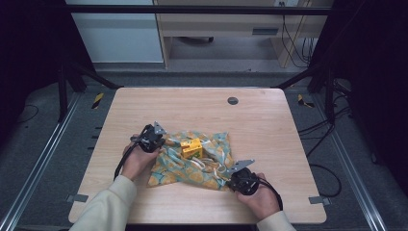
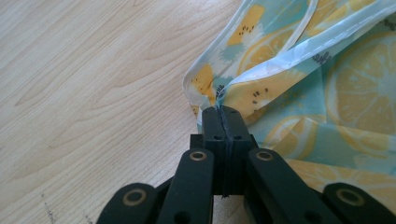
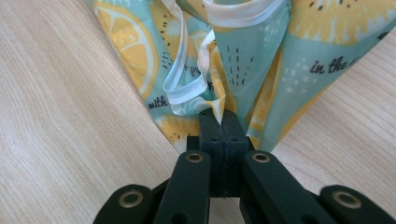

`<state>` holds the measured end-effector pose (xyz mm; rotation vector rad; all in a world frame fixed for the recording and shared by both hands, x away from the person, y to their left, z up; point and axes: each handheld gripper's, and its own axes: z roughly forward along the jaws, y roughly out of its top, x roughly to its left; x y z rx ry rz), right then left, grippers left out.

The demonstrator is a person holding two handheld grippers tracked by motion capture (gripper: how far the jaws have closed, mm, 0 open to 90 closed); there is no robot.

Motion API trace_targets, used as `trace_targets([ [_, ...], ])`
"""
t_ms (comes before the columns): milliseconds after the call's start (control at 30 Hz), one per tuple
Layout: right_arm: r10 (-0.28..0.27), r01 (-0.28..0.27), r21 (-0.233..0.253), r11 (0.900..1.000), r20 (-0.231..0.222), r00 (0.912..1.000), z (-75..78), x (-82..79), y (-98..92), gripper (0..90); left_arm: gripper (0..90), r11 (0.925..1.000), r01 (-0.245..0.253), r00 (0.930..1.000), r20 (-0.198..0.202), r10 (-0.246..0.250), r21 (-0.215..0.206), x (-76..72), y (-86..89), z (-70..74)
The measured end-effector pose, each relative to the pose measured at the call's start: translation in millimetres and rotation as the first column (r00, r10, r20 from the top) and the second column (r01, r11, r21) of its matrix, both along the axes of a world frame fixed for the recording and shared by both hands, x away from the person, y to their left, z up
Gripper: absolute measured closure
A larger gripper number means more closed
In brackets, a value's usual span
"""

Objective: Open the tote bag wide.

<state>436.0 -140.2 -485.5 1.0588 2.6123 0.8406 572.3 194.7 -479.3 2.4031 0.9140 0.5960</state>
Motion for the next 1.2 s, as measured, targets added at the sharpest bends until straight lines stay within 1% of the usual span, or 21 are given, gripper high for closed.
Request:
trace_targets([
  [100,-0.010,0.010,0.020,1.000,0.033,0.9994,0.8,1.3,-2.3,78.5,81.4,0.9999,-0.001,0.9997,0.023,0.001,-0.015,-2.7,0.0,4.4],
  [167,-0.069,0.060,0.078,0.995,0.124,0.9899,11.9,2.3,-6.9,53.3,62.4,0.9990,-0.014,0.9969,0.077,0.017,-0.042,-8.4,0.8,16.0],
  [200,-0.069,0.060,0.078,0.995,0.124,0.9899,11.9,2.3,-6.9,53.3,58.5,0.9990,-0.014,0.9969,0.077,0.017,-0.042,-8.4,0.8,16.0],
  [233,-0.106,0.081,0.130,0.988,0.199,0.9742,24.7,0.8,-11.8,45.4,54.4,0.9983,-0.007,0.9926,0.120,0.014,-0.058,-14.6,0.7,28.3],
  [300,-0.126,0.094,0.149,0.984,0.220,0.9672,29.1,-0.1,-13.2,41.4,51.9,0.9976,-0.001,0.9897,0.143,0.011,-0.070,-18.6,0.4,36.6],
  [333,-0.159,0.107,0.192,0.975,0.279,0.9470,39.5,-2.6,-17.6,34.9,46.8,0.9950,0.006,0.9863,0.165,0.010,-0.099,-24.0,-0.2,47.9],
  [367,-0.179,0.116,0.212,0.970,0.308,0.9343,43.9,-3.6,-19.8,32.1,45.6,0.9933,0.011,0.9833,0.182,0.010,-0.115,-27.3,-0.4,54.2],
  [400,-0.179,0.116,0.212,0.970,0.308,0.9343,43.9,-3.6,-19.8,32.1,44.9,0.9933,0.011,0.9833,0.182,0.010,-0.115,-27.3,-0.4,54.2],
  [433,-0.197,0.122,0.234,0.965,0.329,0.9236,47.6,-4.6,-22.3,30.4,44.9,0.9908,0.020,0.9807,0.196,0.007,-0.134,-31.1,-0.4,61.4],
  [467,-0.234,0.142,0.263,0.954,0.360,0.9032,53.5,-5.3,-28.0,24.8,42.3,0.9851,0.024,0.9795,0.201,0.011,-0.170,-36.2,-0.4,70.4],
  [500,-0.260,0.163,0.273,0.948,0.370,0.8917,55.1,-4.9,-31.3,22.3,40.9,0.9835,0.026,0.9789,0.204,0.011,-0.179,-39.1,0.5,74.9],
  [533,-0.260,0.163,0.273,0.948,0.370,0.8917,55.1,-4.9,-31.3,22.3,39.5,0.9835,0.026,0.9789,0.204,0.011,-0.179,-39.1,0.5,74.9],
  [567,-0.305,0.211,0.273,0.939,0.371,0.8771,55.6,-2.5,-39.1,19.1,38.5,0.9813,0.033,0.9793,0.202,0.006,-0.190,-44.3,3.4,82.0],
  [600,-0.305,0.211,0.273,0.939,0.371,0.8771,55.6,-2.5,-39.1,19.1,37.4,0.9813,0.033,0.9793,0.202,0.006,-0.190,-44.3,3.4,82.0],
  [700,-0.382,0.304,0.262,0.916,0.337,0.8606,50.1,3.7,-55.1,13.8,33.3,0.9785,0.028,0.9794,0.201,0.014,-0.205,-54.2,15.6,88.6],
  [733,-0.382,0.304,0.262,0.916,0.337,0.8606,50.1,3.7,-55.1,13.8,31.5,0.9785,0.028,0.9794,0.201,0.014,-0.205,-54.2,15.6,88.6],
  [933,-0.454,0.383,0.262,0.886,0.320,0.8316,46.5,7.5,-75.5,11.0,25.5,0.9775,-0.018,0.9795,0.193,0.059,-0.210,-67.4,45.0,87.0],
  [967,-0.473,0.403,0.263,0.877,0.316,0.8224,45.0,8.5,-81.9,9.9,23.9,0.9762,-0.038,0.9793,0.186,0.079,-0.214,-70.5,56.2,84.0],
  [1067,-0.488,0.421,0.261,0.869,0.308,0.8165,43.2,9.4,-87.6,8.7,20.5,0.9768,-0.061,0.9809,0.169,0.096,-0.205,-73.2,66.7,79.3],
  [1100,-0.505,0.438,0.267,0.859,0.292,0.8123,40.8,10.6,-92.7,7.9,19.6,0.9771,-0.071,0.9822,0.157,0.104,-0.200,-74.6,71.2,76.1],
  [1200,-0.509,0.448,0.255,0.857,0.282,0.8133,36.7,12.6,-97.1,7.1,17.4,0.9760,-0.094,0.9836,0.134,0.121,-0.196,-80.3,83.6,64.2],
])
